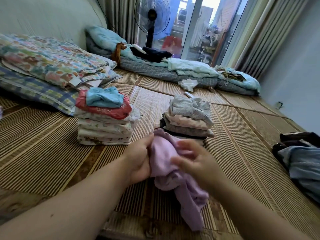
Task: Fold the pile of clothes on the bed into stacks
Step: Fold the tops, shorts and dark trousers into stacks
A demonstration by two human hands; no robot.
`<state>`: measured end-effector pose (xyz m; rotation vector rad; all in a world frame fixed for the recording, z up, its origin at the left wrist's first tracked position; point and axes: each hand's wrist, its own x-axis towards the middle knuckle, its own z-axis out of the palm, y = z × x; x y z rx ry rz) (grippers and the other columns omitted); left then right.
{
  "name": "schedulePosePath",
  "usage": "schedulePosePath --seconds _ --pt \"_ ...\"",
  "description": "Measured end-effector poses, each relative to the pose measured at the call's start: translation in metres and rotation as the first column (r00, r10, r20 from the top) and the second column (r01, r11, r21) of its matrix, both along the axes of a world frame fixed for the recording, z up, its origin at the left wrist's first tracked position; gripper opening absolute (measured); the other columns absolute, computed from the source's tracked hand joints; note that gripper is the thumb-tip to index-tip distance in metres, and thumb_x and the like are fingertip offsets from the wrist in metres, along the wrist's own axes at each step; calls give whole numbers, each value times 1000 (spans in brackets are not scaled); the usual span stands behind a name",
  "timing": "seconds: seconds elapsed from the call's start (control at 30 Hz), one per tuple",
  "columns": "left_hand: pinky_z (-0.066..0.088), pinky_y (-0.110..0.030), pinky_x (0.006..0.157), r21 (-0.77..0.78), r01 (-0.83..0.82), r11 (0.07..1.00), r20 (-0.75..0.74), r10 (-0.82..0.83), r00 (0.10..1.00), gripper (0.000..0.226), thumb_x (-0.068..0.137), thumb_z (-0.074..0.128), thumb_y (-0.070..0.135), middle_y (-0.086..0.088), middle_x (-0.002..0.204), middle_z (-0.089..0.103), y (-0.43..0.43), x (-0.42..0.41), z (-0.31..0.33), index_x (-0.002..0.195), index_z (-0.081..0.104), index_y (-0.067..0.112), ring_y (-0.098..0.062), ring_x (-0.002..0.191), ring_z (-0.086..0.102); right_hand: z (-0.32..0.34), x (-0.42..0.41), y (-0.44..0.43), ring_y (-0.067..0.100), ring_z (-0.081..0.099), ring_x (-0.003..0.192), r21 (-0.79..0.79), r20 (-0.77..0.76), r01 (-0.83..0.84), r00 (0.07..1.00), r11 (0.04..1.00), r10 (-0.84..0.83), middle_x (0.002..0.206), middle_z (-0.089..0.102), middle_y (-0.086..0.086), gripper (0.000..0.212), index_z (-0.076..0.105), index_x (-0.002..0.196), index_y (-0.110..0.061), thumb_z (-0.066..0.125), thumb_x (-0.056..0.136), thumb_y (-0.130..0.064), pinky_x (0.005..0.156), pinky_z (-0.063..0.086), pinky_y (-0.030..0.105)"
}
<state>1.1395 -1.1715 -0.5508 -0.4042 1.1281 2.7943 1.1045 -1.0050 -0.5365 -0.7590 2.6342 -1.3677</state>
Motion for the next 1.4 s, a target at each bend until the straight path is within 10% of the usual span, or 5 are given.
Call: schedulePosePath --seconds 0.27,0.43,1.0,1.17,1.4 --pt "50 -32 87 -349 54 936 -264 -154 952 40 79 53 9 -12 112 67 4 5 1 117 62 10 -23 100 63 11 -9 -6 15 61 72 -279 256 148 964 949 -75 78 70 1 19 72 92 -12 55 89 -3 68 50 32" --pt "54 -30 85 -963 -116 244 -171 -218 961 39 72 75 42 6 98 72 4 5 -12 106 66 25 -11 92 67 41 -17 6 20 66 67 -584 581 327 808 743 101 77 68 7 17 63 90 -8 46 94 -6 62 57 32" --pt "45 -38 84 -914 -115 -388 -197 179 964 22 86 55 30 0 103 52 -23 23 9 102 69 35 -27 103 47 110 -16 102 15 64 59 -614 534 458 841 643 -89 68 66 5 26 65 85 -11 43 96 -19 55 51 25" --pt "50 -38 82 -980 54 -194 14 201 979 20 93 43 24 -12 99 68 -36 20 5 96 62 19 -33 98 62 80 2 103 16 60 59 -329 548 257 836 908 -38 74 65 10 25 68 89 -8 44 90 -15 55 46 30" --pt "44 -33 68 -412 -260 873 -264 159 951 35 83 33 -7 -18 83 63 -17 26 27 87 66 6 -29 78 56 49 19 79 8 62 55 24 483 54 874 998 -59 65 66 2 26 69 65 -17 54 85 -10 46 46 20"
